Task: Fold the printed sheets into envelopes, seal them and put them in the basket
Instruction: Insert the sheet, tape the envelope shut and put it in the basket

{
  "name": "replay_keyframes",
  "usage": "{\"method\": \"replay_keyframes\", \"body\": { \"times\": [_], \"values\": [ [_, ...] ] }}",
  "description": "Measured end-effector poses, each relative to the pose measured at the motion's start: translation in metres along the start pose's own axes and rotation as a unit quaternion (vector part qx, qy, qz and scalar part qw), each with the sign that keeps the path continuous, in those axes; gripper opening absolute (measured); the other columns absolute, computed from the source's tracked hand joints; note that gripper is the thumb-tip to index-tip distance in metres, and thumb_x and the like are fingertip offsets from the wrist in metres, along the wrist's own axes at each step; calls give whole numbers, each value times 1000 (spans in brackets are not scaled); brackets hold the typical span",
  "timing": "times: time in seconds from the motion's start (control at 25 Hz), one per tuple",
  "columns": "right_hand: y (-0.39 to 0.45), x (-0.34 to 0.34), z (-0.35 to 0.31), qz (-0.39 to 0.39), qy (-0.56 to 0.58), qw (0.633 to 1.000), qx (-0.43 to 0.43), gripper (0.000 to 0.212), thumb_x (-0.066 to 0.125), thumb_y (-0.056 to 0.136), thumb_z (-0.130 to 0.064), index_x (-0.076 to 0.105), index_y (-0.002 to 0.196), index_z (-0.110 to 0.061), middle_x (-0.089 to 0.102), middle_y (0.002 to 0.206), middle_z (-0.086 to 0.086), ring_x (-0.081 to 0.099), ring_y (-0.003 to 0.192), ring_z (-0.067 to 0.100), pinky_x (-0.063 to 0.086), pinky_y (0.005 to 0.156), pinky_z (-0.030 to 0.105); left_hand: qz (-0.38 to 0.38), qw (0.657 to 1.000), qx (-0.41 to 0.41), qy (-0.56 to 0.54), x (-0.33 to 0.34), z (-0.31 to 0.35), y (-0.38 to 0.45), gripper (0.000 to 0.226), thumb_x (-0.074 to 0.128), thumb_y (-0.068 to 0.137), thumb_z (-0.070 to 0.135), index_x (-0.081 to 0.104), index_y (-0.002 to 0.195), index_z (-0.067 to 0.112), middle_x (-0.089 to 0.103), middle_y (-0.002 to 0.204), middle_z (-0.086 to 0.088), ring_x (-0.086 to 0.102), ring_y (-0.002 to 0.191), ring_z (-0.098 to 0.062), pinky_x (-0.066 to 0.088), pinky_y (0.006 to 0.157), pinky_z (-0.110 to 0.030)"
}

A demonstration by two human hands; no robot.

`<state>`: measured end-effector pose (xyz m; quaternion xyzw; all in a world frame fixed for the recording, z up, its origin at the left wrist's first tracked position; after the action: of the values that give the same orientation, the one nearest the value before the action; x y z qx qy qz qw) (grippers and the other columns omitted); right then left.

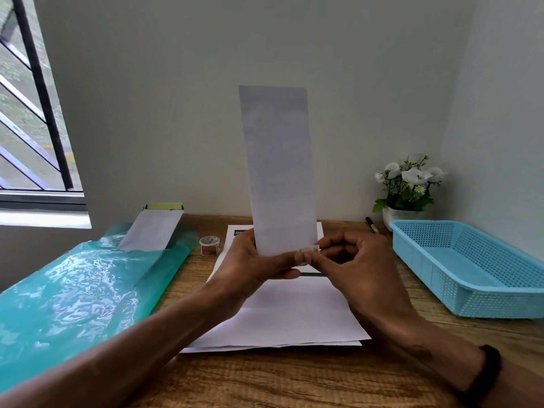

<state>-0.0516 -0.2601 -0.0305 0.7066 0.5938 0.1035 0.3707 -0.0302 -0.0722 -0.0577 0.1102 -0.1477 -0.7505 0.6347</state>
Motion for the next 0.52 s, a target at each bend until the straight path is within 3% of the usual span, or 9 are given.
{"method": "replay_keyframes", "body": {
  "times": [0.28,0.4,0.52],
  "values": [
    [3,7,12,-34,-6,999,18,34,87,72,-53,75,96,-32,76,79,-17,74,74,2,63,60,27,36,999,-13,2,-8,-5,2,68,96,51,37,68,111,26,80,99,7,80,94,-18,65,71,-31],
    [7,12,23,-54,105,990,77,52,89,62,-59,74,103,-32,78,89,-14,77,82,10,65,63,31,37,999,-13,-12,-13,-4,4,60,97,57,30,70,110,25,81,101,2,80,95,-23,65,71,-32],
    [12,17,39,-55,226,963,138,50,94,63,-43,75,106,-24,82,93,1,80,84,23,65,68,38,28,999,-21,-19,-12,-5,5,56,99,63,21,70,111,23,81,101,1,80,94,-24,65,71,-32]
  ]
}}
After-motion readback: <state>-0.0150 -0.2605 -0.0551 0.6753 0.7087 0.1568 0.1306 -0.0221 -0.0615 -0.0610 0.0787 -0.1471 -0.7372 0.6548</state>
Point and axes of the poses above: each hand's wrist, its own y-axis towards the middle knuckle, its own x-axis out of the palm, z = x × y, the point moved 9 cm from there along y, towards the middle knuckle
